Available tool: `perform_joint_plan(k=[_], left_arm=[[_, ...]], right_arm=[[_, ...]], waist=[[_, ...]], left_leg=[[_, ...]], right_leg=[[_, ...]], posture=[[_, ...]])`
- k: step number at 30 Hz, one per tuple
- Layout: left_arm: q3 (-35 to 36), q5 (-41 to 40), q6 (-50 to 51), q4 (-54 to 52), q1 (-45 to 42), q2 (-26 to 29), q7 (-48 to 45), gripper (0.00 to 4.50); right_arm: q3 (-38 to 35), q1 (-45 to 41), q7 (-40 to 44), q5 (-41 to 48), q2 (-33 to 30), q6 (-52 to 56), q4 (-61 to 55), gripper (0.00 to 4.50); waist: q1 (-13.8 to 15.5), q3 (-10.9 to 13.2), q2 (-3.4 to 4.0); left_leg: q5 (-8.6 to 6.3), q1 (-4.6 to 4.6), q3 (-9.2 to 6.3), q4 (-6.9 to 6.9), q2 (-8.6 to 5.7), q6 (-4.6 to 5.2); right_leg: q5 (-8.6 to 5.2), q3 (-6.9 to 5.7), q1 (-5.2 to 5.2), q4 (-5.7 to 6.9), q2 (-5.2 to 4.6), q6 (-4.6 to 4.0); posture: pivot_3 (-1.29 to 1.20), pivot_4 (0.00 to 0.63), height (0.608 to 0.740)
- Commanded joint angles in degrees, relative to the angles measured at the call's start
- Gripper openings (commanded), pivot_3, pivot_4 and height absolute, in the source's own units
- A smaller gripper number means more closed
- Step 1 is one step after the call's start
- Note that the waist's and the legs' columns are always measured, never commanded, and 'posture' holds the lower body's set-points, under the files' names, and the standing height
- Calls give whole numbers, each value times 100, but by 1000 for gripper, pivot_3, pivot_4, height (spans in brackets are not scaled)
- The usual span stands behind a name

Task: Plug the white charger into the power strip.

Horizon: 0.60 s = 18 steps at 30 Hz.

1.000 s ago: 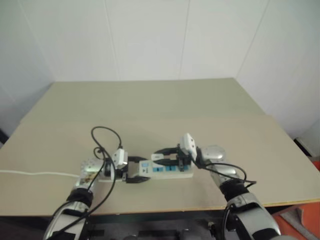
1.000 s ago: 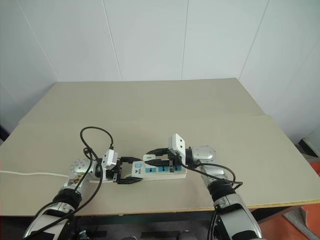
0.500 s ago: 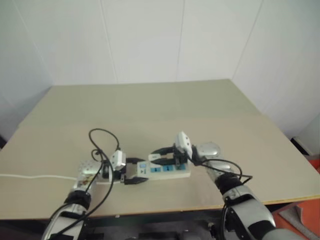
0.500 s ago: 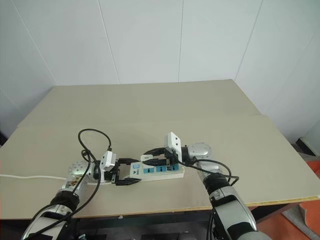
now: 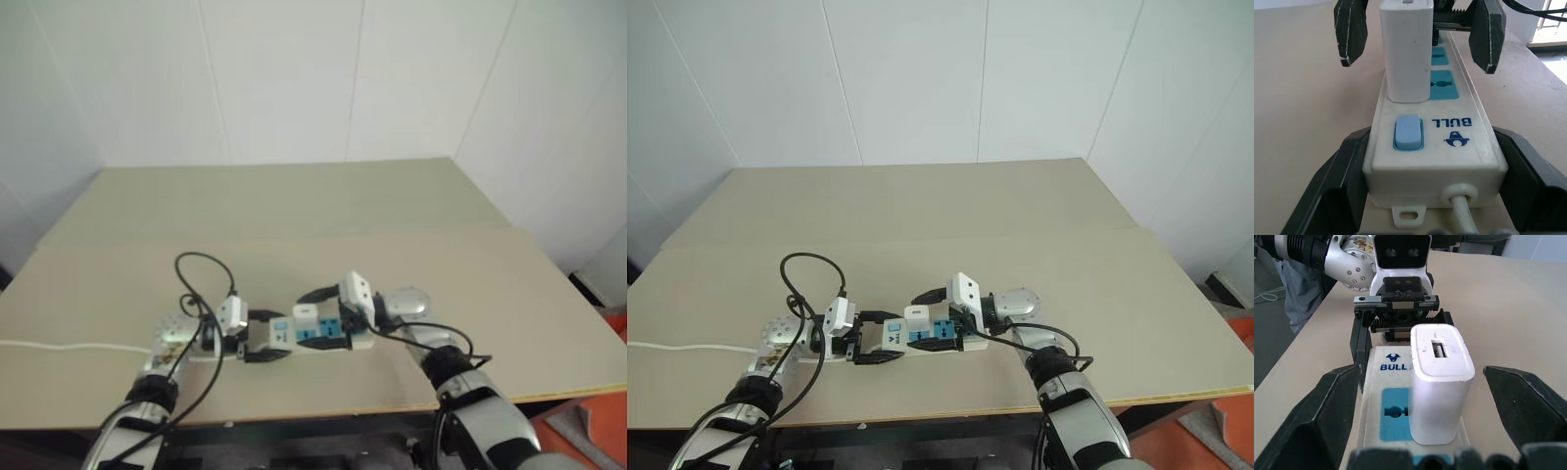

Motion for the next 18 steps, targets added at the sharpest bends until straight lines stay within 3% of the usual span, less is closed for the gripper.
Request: perform_joint_plan(k=[1, 4, 8, 14, 18], left_arm=[[-180, 253, -45, 13, -67, -63, -3, 3277], [-137, 97, 679, 15, -167, -53, -102, 3277], [-113, 43, 1096, -110, -205, -60, -191, 4483], [220, -493, 1761, -786, -155, 69, -451, 4483], [480, -1093, 2578, -1720, 12, 391, -678, 4483]], right_arm=[[228, 249, 41, -312, -20, 191, 288, 4490], [211, 253, 52, -293, -48, 193, 247, 4490], [205, 288, 69, -279, -86, 175, 171, 4500], [107, 400, 196, -99, -220, 263, -237, 4500], [-245, 514, 343, 392, -597, 620, -1184, 4500]], waist=[[9, -1, -2], [28, -2, -4], [11, -1, -4], [27, 9, -10], [39, 54, -14]], left_leg=[[0, 0, 0, 0, 0, 0], [0, 0, 0, 0, 0, 0], [0, -9, 1, -1, -2, 0], [0, -25, -3, -5, -1, 0], [0, -50, -5, -5, -1, -1]], right_leg=[[0, 0, 0, 0, 0, 0], [0, 0, 0, -1, 0, 0], [-3, -1, -6, -3, 0, 5], [-4, -4, -19, -4, -1, 2], [-3, -6, -42, -3, -2, 1]], posture=[[0, 150, 740], [0, 150, 740], [0, 150, 740], [0, 150, 740], [0, 150, 740]])
